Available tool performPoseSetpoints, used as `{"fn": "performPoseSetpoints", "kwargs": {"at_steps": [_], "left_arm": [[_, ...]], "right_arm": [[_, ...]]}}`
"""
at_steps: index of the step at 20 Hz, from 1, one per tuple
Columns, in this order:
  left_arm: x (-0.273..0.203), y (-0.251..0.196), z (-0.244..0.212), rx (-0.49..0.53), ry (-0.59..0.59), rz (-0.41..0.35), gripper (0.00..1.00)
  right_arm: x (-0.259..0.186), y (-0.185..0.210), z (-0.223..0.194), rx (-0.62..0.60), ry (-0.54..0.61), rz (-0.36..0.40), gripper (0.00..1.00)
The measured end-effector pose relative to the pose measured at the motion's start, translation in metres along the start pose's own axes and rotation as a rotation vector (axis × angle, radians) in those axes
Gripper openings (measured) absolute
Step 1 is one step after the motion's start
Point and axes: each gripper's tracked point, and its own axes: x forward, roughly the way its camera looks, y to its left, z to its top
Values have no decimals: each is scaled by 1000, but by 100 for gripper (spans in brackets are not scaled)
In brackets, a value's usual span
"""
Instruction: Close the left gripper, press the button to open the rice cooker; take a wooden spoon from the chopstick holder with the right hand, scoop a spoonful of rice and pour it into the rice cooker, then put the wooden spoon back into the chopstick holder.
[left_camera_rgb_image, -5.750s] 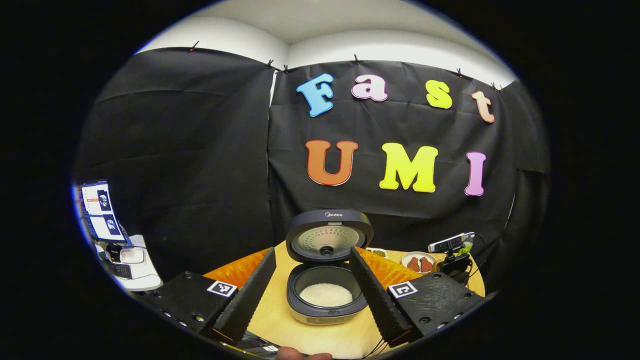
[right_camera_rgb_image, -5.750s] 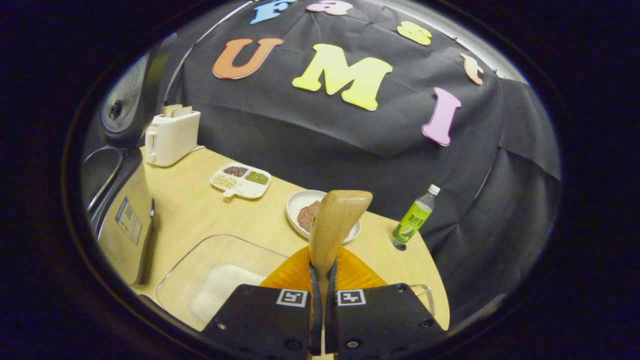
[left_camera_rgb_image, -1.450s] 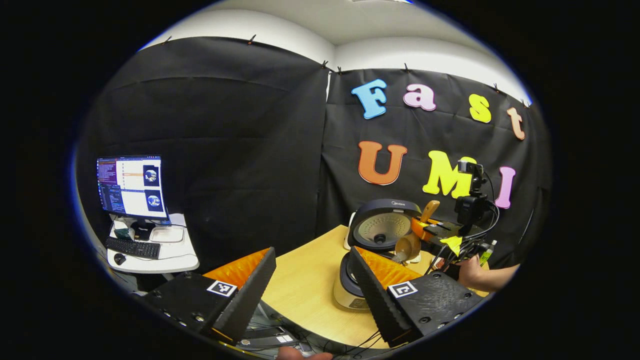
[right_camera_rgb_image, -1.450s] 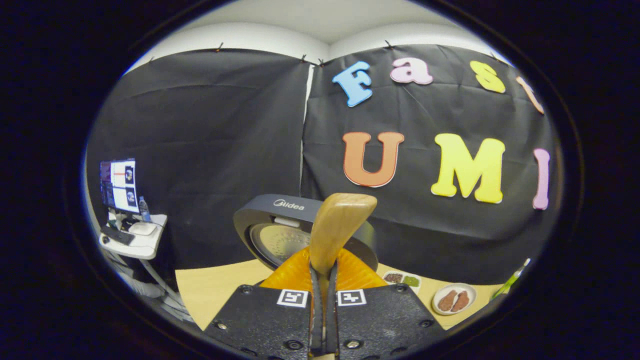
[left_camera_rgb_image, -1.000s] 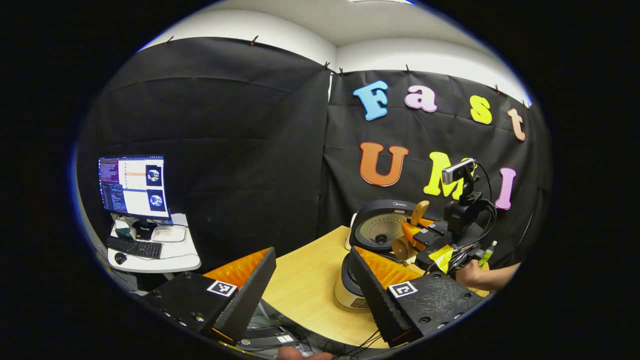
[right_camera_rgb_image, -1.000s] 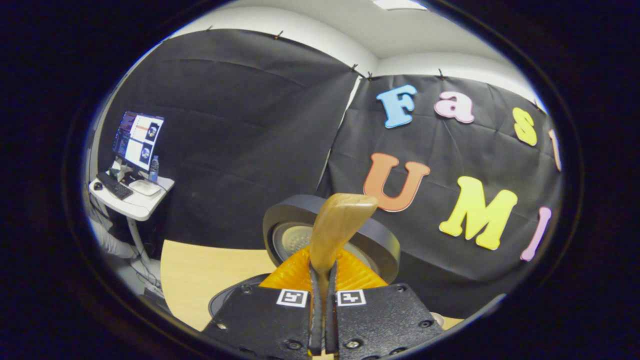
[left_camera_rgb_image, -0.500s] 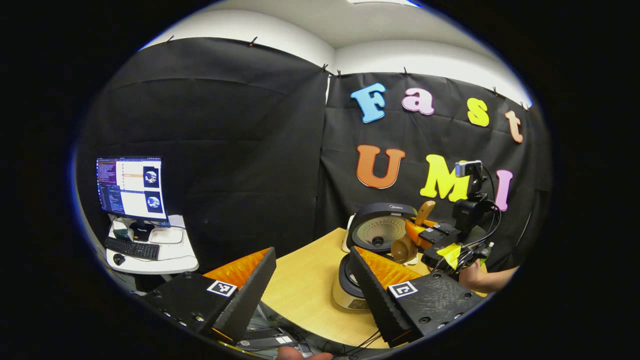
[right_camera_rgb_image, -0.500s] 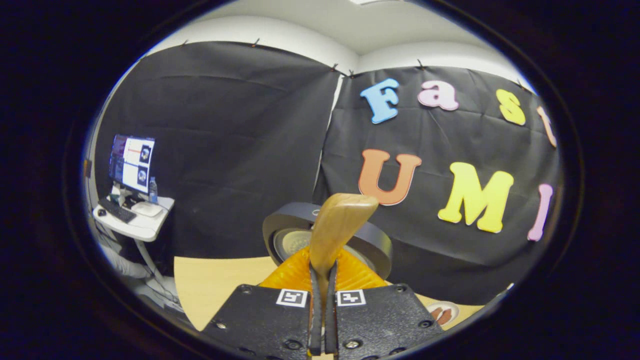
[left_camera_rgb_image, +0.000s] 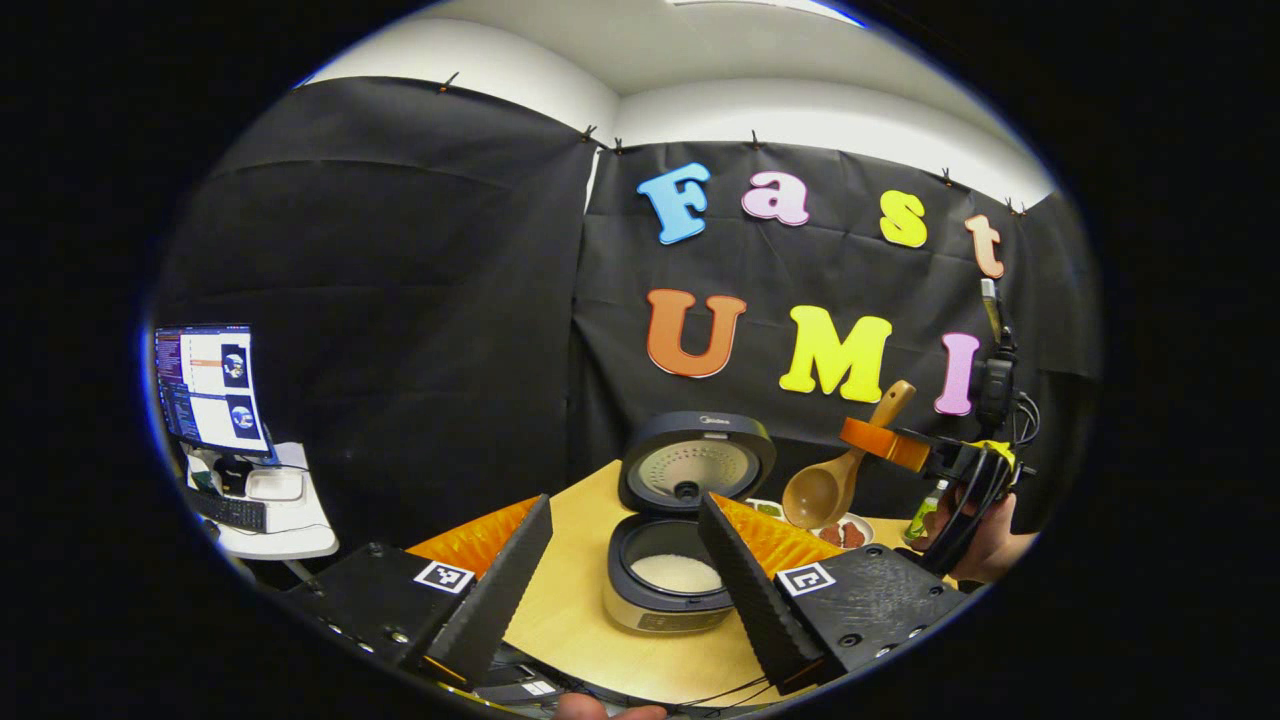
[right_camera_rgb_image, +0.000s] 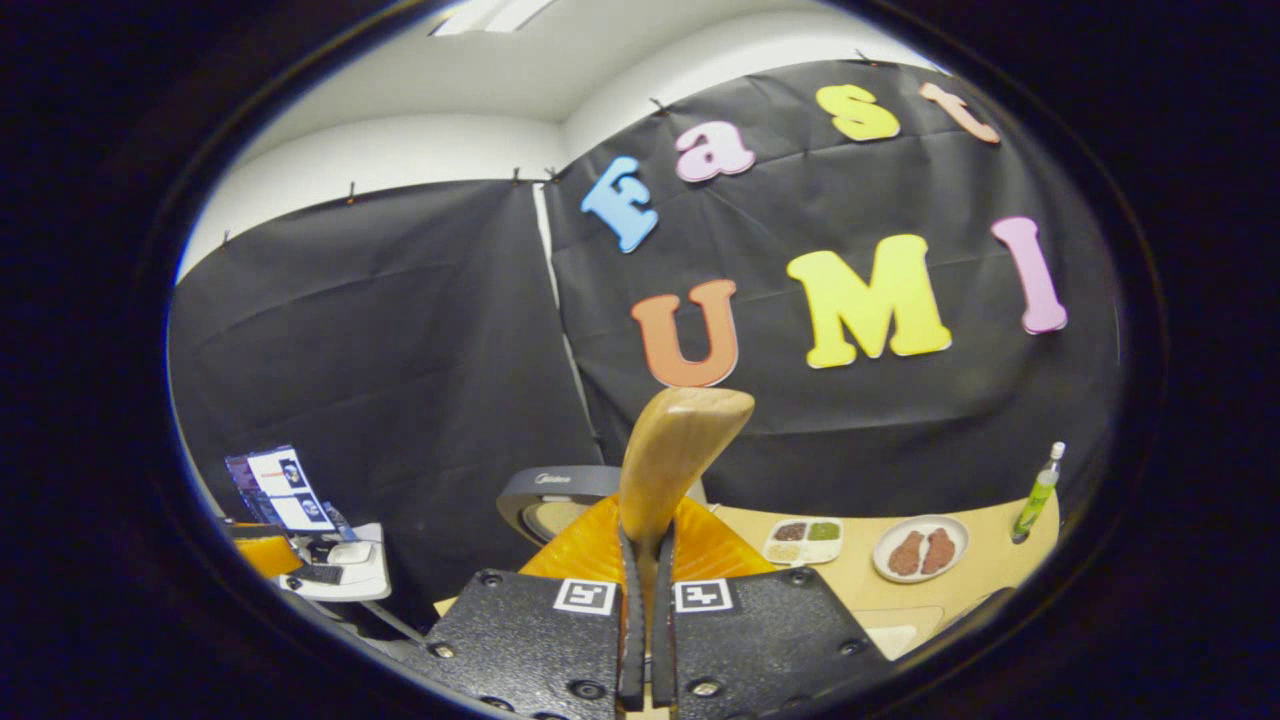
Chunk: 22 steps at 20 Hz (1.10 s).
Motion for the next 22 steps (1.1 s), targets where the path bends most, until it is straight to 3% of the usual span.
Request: {"fn": "performPoseSetpoints", "kwargs": {"at_steps": [5, 11, 16, 22], "left_arm": [[23, -52, -4, 26, 3, -115, 95], [51, -109, -7, 30, 10, -220, 95], [64, -126, -17, 57, 27, -225, 95], [76, -133, -23, 50, 62, -183, 95]], "right_arm": [[-54, -93, 13, 87, -16, -175, 8], [-115, -209, 20, 59, -57, -438, 8], [-148, -290, -7, 63, -7, -578, 8], [-130, -357, -83, 94, 88, -660, 10]]}}
